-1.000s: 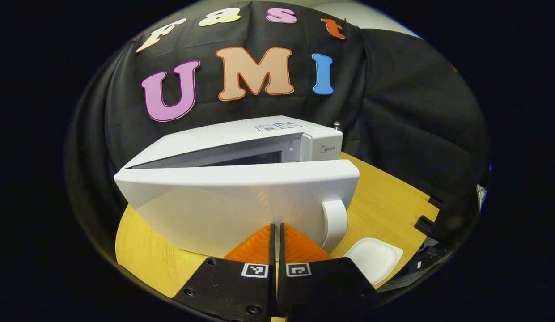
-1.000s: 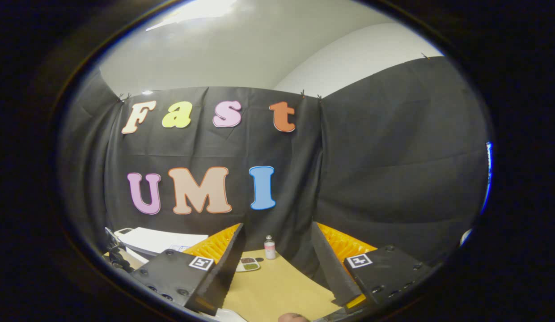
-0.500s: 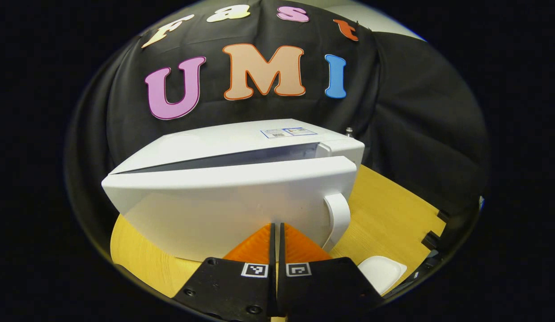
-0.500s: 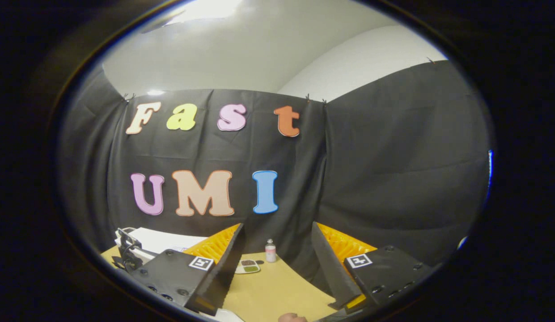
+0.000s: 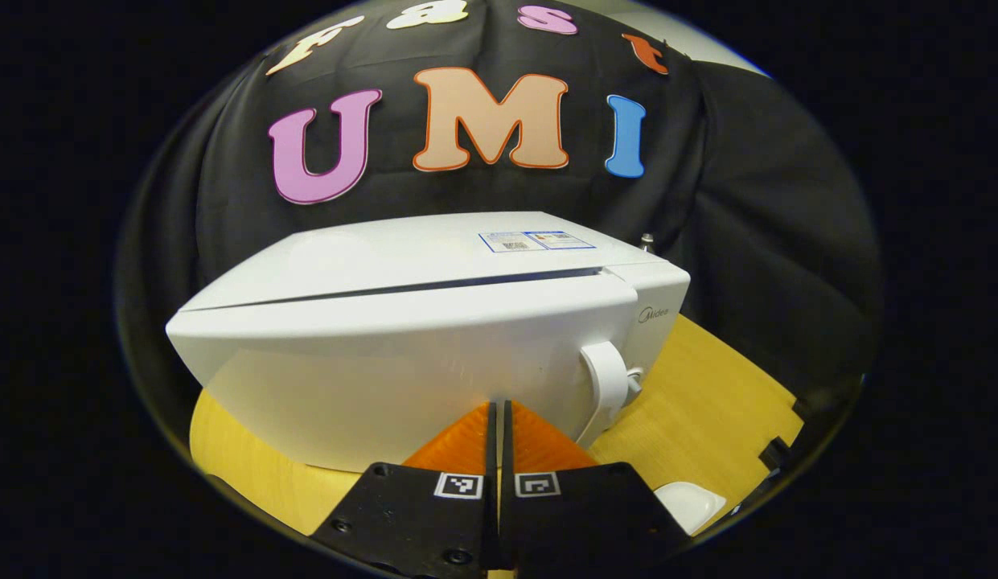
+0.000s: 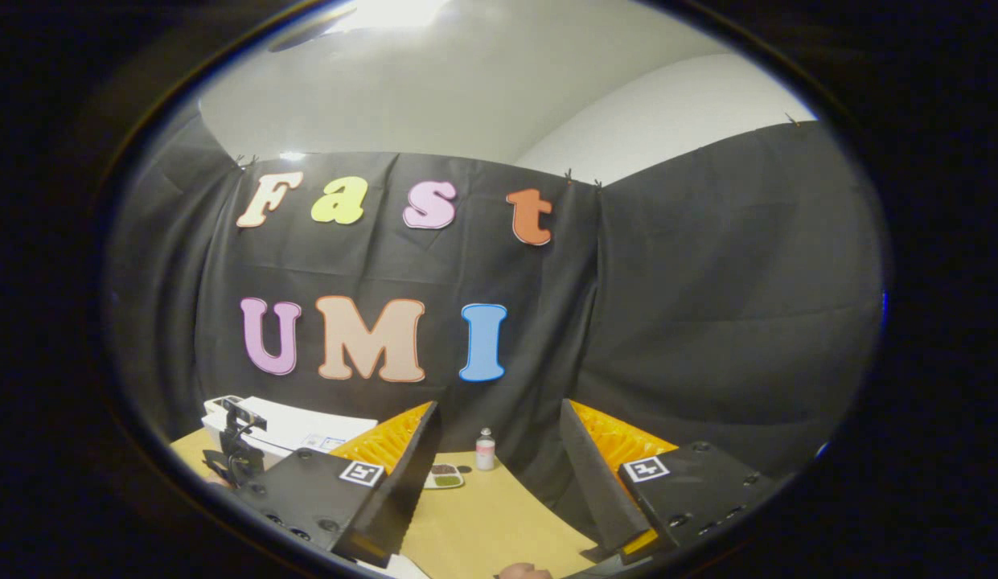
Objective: Open the microwave oven with the left hand, put the food in, and close the microwave oven.
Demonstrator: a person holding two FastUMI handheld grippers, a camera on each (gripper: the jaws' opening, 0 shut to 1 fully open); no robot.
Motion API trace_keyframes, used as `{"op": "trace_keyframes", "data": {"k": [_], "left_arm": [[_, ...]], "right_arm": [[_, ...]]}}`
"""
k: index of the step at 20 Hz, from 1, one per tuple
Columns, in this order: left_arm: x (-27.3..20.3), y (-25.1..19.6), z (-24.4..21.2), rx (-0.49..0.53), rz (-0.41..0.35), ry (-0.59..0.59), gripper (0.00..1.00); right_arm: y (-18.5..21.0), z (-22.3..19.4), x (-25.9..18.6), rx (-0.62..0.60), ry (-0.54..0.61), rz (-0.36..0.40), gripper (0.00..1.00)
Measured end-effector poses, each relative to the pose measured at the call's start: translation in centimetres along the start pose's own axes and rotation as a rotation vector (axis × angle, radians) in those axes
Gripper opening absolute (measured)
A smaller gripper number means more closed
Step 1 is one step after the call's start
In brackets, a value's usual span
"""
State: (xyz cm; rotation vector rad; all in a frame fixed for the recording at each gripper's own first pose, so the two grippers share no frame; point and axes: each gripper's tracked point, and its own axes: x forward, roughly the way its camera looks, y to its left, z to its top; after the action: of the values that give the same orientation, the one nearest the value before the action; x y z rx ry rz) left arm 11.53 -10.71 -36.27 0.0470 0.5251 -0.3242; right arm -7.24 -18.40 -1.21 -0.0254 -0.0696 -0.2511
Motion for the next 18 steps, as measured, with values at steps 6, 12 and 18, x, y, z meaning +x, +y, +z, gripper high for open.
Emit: {"op": "trace_keyframes", "data": {"k": [6, 12, 18], "left_arm": [[1.0, -1.6, 0.9, -0.049, -0.065, -0.014, 0.01], [1.7, -2.6, 0.6, 0.037, -0.085, -0.004, 0.01], [0.3, -1.2, 2.2, 0.092, -0.032, -0.054, 0.01]], "right_arm": [[0.7, -0.2, 0.7, -0.007, 0.005, 0.019, 0.87], [1.2, -0.3, 1.1, -0.03, 0.004, 0.028, 0.87], [2.2, -1.3, 1.5, -0.02, 0.022, 0.049, 0.87]]}}
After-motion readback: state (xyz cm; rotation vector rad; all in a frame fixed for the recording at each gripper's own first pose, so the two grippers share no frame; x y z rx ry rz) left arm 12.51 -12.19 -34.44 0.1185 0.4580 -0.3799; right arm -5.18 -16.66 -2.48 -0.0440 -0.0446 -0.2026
